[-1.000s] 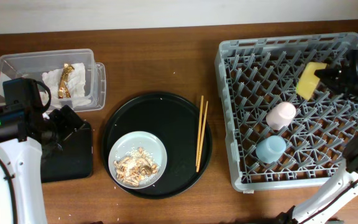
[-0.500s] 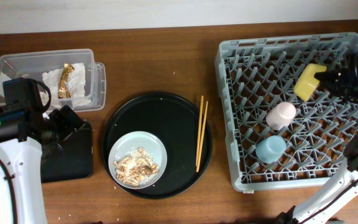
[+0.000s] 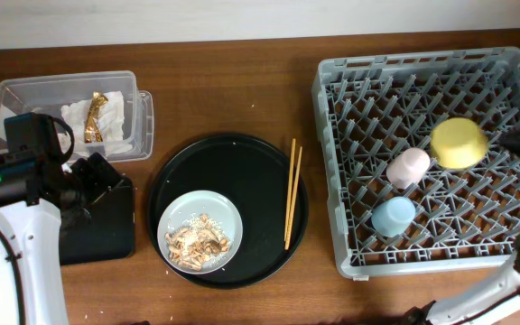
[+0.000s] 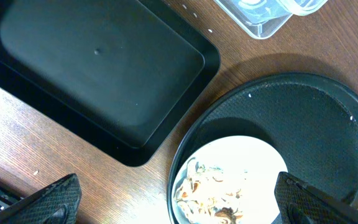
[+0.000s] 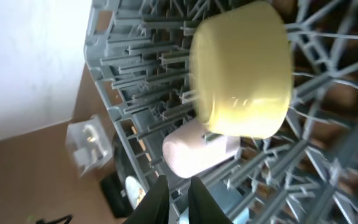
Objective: Sort waste into correct bins and load items into the dishwasher rack
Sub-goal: 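Carry the yellow bowl with the right gripper into the rack's back corner, release, then move the right gripper to the chopsticks on the tray and grasp them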
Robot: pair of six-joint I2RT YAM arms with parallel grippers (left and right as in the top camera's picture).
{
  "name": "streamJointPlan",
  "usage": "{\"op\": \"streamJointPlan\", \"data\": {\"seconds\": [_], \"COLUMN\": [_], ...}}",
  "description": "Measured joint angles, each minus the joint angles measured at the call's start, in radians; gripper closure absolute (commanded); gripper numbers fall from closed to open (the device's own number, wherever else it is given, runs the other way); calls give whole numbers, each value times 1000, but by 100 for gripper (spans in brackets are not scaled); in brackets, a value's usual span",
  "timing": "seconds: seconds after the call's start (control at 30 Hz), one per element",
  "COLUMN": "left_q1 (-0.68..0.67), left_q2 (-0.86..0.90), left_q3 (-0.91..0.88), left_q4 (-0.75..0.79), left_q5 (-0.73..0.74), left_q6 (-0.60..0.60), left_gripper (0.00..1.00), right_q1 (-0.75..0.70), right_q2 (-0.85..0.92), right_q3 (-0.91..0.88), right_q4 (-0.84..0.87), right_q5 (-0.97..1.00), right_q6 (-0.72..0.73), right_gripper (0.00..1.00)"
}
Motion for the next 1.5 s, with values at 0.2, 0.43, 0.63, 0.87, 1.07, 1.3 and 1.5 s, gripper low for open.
{"op": "streamJointPlan", "data": {"seconds": [0.2, 0.43, 0.63, 0.87, 1.07, 1.3, 1.5], "left_q1": [0, 0, 0, 0, 0, 0, 0], "left_q2": [0, 0, 0, 0, 0, 0, 0], "left_q3": [0, 0, 0, 0, 0, 0, 0], "left_q4": [-1, 0, 0, 0, 0, 0, 0], "left_q5": [0, 0, 0, 0, 0, 0, 0], "left_q6": [0, 0, 0, 0, 0, 0, 0], "left_gripper": [1, 1, 1, 1, 1, 1, 1], "right_q1": [149, 444, 486, 446, 453, 390, 328], "right_q2": [-166, -112, -20, 37, 101, 109, 103], "right_q3": [23, 19, 15, 14, 14, 15, 27], "right_q4": [138, 227, 223, 225, 227, 194, 132], "right_q5": [150, 520, 737, 797, 777, 949, 974], "right_q6": [117, 270, 348, 366, 352, 486, 510], "right_gripper": [84, 95, 96, 96, 96, 96, 96]}}
